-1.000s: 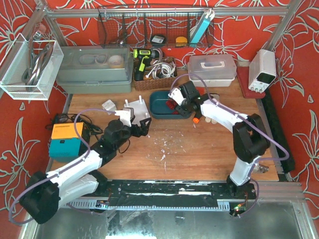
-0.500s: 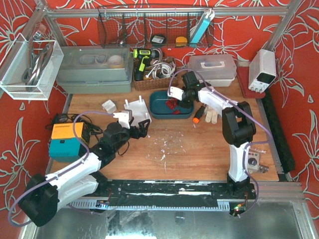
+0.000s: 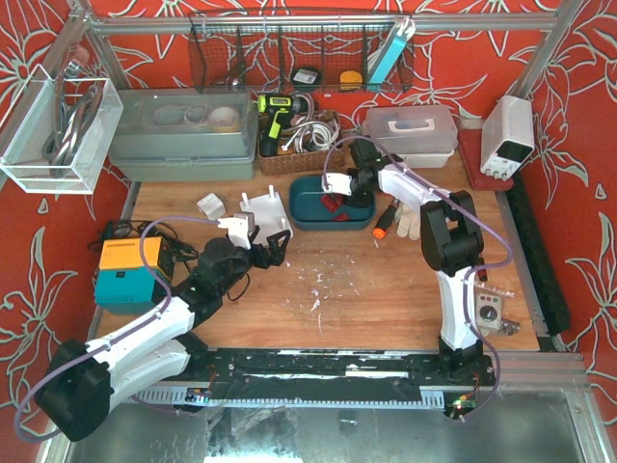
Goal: Install the large spring
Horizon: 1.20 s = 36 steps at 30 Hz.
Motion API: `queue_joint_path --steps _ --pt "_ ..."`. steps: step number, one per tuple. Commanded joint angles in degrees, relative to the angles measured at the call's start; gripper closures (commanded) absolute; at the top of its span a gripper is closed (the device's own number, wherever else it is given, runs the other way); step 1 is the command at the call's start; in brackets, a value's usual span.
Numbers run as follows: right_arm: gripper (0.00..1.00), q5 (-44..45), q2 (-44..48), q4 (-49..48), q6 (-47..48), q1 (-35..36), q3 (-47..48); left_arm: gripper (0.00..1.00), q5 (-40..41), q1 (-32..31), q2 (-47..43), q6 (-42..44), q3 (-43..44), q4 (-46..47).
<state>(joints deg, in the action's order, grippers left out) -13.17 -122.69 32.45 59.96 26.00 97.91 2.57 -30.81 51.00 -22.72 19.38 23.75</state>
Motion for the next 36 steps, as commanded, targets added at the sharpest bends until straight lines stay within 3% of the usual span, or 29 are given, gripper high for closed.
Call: queue_joint_path --steps 1,20,25,31,36 --pt "0.59 -0.62 -2.37 4.27 3.48 -0.77 2.68 0.00 -0.37 -0.31 -0.67 -0.36 -0.55 2.16" --pt "0.56 1.07 -7.99 5.69 5.35 -0.79 5.54 0.00 1.29 -0.31 -2.57 -0.24 -1.01 1.52" --pt "0.68 1.13 -6.72 5.51 5.57 -0.78 5.47 0.00 1.46 -0.31 -2.75 -0.20 -1.01 1.39" --pt "0.89 -0.14 -2.00 4.62 4.27 -0.36 4.38 0.00 2.20 -0.39 -3.46 -0.48 -0.83 0.55" --pt "0.98 -0.54 4.42 2.11 0.94 0.25 0.21 0.00 4.72 -0.37 -4.48 -1.15 -1.18 -0.30"
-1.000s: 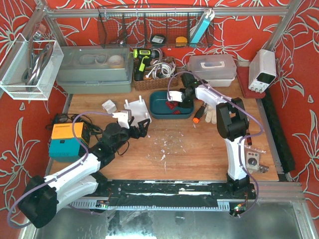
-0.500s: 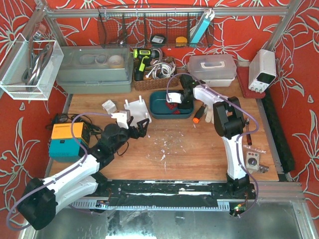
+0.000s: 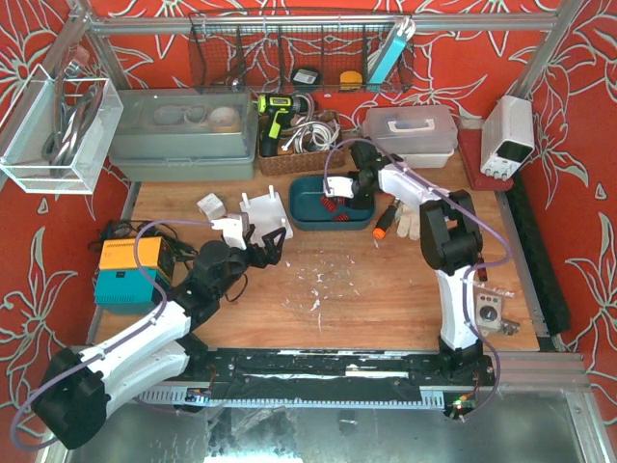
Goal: Install the large spring
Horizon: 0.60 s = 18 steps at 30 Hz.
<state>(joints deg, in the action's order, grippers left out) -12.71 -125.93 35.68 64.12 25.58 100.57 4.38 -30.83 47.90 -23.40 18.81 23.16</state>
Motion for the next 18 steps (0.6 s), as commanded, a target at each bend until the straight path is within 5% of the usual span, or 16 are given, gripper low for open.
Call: queue_joint_path --steps 1,18 --pt "1.00 -1.00 8.86 -2.34 -4.35 0.81 -3.68 0.00 3.44 -0.37 -1.52 -0.51 -0.69 0.11" --pt "1.00 9.56 40.25 -31.38 -46.26 13.64 -37.25 0.08 2.77 -0.37 -1.73 0.50 -0.83 0.32"
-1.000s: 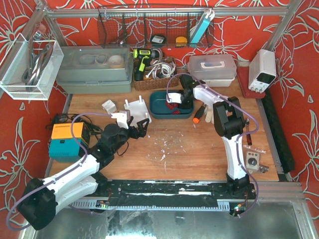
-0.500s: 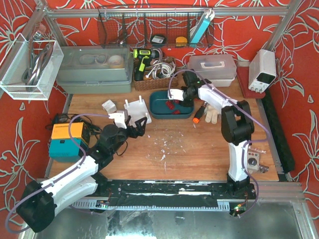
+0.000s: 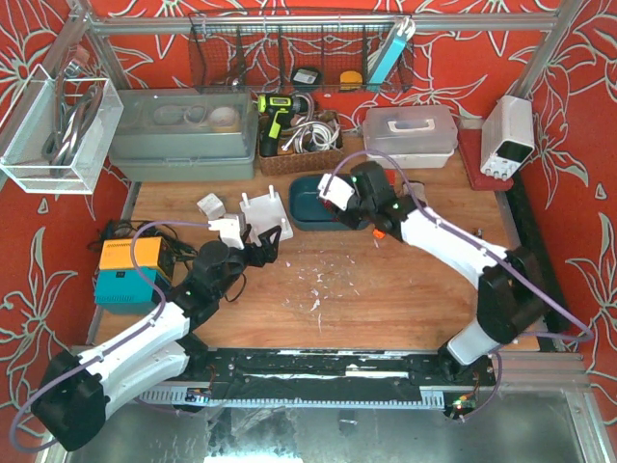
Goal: Install the large spring
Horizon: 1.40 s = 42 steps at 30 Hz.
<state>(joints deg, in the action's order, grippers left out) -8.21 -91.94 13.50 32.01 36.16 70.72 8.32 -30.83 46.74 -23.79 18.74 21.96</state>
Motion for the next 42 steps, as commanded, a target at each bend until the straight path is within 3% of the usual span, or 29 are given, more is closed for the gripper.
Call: queue_joint_path --steps 1,8,15,22,28,42 --pt "1.00 5.41 8.04 -10.84 -16.70 3.73 -9.99 0.09 -1.78 -0.37 -0.35 0.87 -0.69 1.82" --pt "1.00 5.70 20.76 -18.89 -27.00 8.30 -24.63 0.17 -6.93 -0.45 3.32 0.78 1.78 0.93" --pt "1.00 5.74 29.91 -26.29 -29.99 10.51 -35.26 0.28 -12.53 -1.23 8.36 -1.52 9.16 -8.49" --pt "1.00 8.76 29.91 -37.67 -32.63 12.37 -42.85 0.42 -13.59 -5.61 9.51 -1.99 16.09 -16.69" --pt "1.00 10.00 27.29 -42.17 -33.90 13.81 -44.31 0.43 -12.89 -9.56 14.67 -1.02 23.98 -23.75" --pt "1.00 9.88 26.96 -47.14 -29.51 17.79 -46.22 0.45 -18.85 -12.32 24.27 -1.31 29.47 -22.96"
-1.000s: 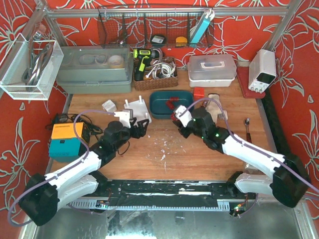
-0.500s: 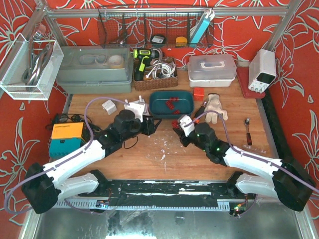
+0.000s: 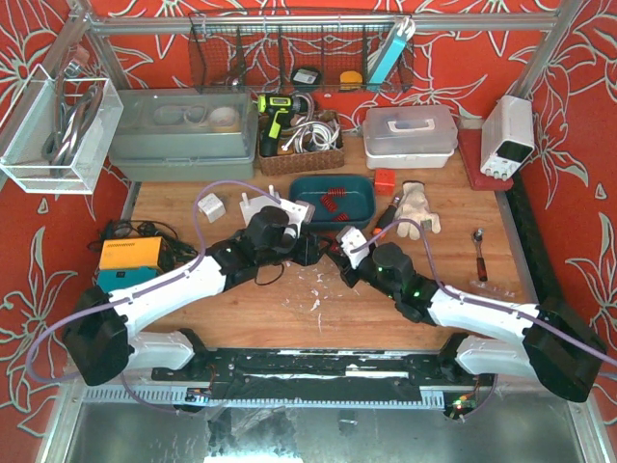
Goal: Install the large spring
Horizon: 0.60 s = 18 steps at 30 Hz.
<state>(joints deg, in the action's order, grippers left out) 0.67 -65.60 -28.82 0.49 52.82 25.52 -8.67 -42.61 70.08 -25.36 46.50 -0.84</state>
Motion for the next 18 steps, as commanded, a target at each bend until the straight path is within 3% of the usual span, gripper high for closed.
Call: queue_joint_path --steps 1,12,15,18 --pt "1.00 1.20 0.57 -5.17 2.36 1.41 -1.08 0.45 -1.85 -0.54 1.19 -0.03 1.78 -0.19" --pt "1.00 3.14 -0.07 -5.76 5.00 3.60 -1.11 0.54 -6.33 -0.54 2.48 -3.65 0.36 2.78" --pt "1.00 3.00 -0.39 -5.74 5.28 3.88 -0.92 0.60 -7.02 -0.54 2.22 -4.35 -0.51 3.72" --pt "1.00 3.10 -0.73 -5.52 5.39 4.08 -0.67 0.73 -8.22 -0.54 2.33 -4.77 -0.71 4.18"
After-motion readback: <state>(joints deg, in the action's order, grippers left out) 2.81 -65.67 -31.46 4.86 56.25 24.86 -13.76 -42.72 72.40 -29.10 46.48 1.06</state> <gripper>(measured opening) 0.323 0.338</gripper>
